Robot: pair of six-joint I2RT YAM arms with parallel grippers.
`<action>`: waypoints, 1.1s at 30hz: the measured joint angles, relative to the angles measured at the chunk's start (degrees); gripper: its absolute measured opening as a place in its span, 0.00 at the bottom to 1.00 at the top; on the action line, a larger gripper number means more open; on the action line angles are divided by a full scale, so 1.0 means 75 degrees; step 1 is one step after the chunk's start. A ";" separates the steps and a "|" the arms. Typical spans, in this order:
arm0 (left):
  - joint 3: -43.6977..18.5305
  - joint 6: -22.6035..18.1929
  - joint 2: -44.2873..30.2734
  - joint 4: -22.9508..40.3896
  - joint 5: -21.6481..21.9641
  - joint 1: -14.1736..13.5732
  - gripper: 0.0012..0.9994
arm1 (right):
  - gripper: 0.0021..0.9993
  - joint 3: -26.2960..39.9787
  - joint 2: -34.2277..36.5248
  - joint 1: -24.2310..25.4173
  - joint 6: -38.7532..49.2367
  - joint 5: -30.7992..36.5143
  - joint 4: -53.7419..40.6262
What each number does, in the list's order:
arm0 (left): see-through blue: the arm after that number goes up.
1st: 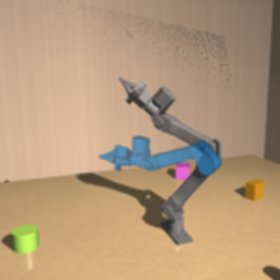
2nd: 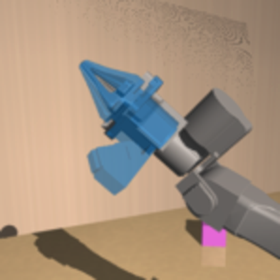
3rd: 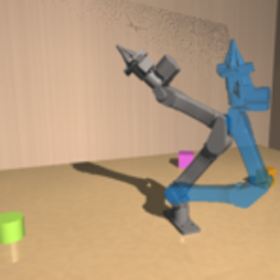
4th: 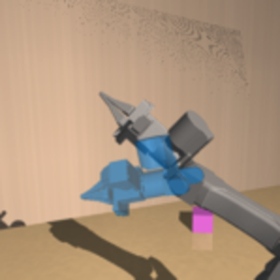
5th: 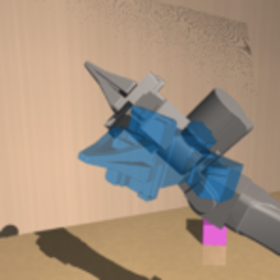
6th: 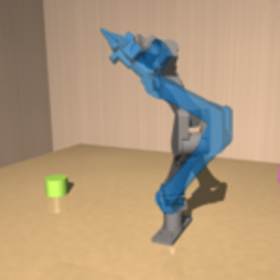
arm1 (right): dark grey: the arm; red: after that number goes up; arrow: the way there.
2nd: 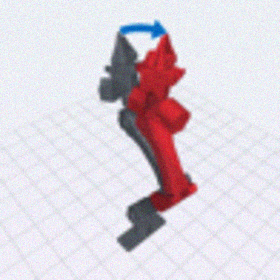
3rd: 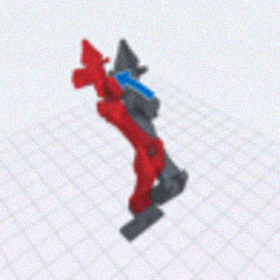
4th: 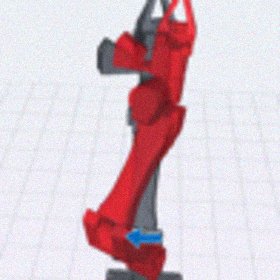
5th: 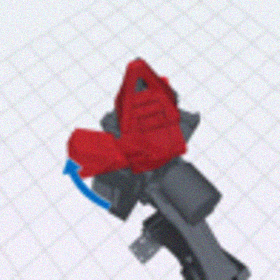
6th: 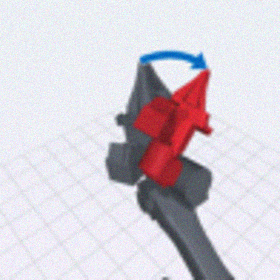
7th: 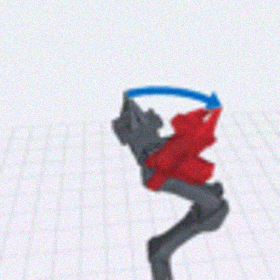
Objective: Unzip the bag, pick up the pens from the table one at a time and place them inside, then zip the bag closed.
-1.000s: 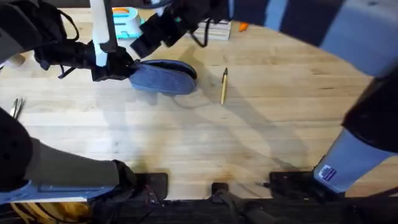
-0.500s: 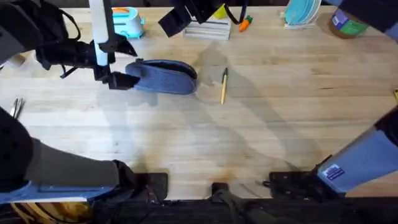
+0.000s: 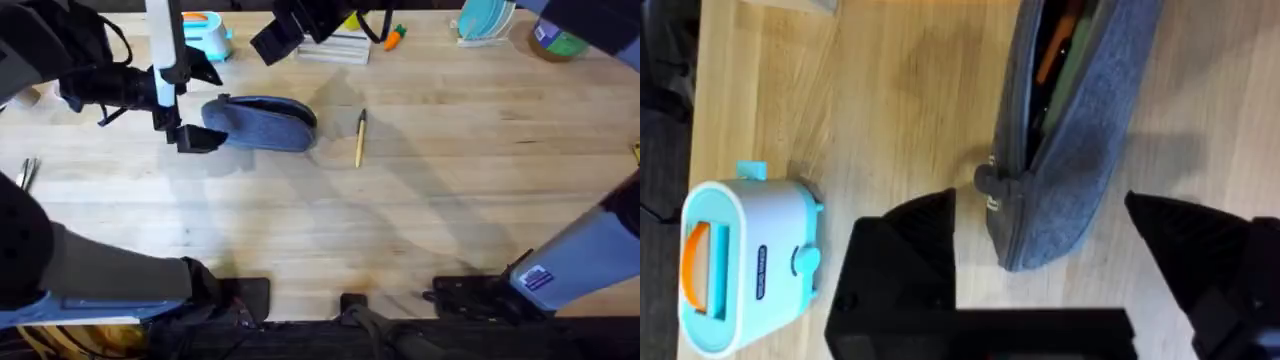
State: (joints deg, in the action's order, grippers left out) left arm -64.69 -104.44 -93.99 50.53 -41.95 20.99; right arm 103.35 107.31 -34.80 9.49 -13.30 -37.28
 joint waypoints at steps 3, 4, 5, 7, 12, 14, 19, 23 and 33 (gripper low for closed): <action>0.0000 0.0000 0.0133 0.0182 0.0166 0.0039 0.99 | 0.76 0.0000 0.0000 -0.0171 0.0026 -0.0003 -0.0210; 0.0000 0.0002 0.0222 0.0231 0.0185 0.0064 0.99 | 0.62 0.0000 0.0000 -0.0231 0.0025 -0.0004 -0.0273; 0.0000 0.0003 0.0340 0.0276 0.0202 0.0095 0.99 | 0.48 0.0000 0.0000 -0.0288 0.0027 -0.0003 -0.0319; 0.0000 0.0001 0.0566 0.0379 0.0241 0.0160 0.99 | 0.19 0.0000 0.0000 -0.0392 0.0033 -0.0005 -0.0415; 0.0000 0.0000 0.0967 0.0590 0.0322 0.0378 0.99 | 0.03 0.0000 0.0000 -0.0572 0.0053 -0.0006 -0.0701; 0.0000 0.0001 0.1060 0.0719 0.0340 0.0481 0.99 | 0.03 0.0000 0.0003 -0.0612 0.0056 -0.0006 -0.0817; 0.0000 0.0000 0.1133 0.1176 0.0136 0.0745 0.99 | 0.03 0.0003 0.0180 -0.0634 0.0056 -0.0309 -0.0862; 0.0000 0.0000 0.1133 0.1399 -0.0266 0.1110 0.99 | 0.03 0.0004 0.0568 -0.0661 0.0056 -0.0539 -0.0865; 0.0000 0.0038 0.1133 0.1593 -0.1444 0.1971 0.99 | 0.03 0.0004 0.1147 -0.1001 0.0057 -0.0653 -0.0652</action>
State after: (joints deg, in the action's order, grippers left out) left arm -64.69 -104.16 -85.49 62.48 -52.77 35.78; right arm 103.38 115.91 -42.30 9.92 -18.20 -42.17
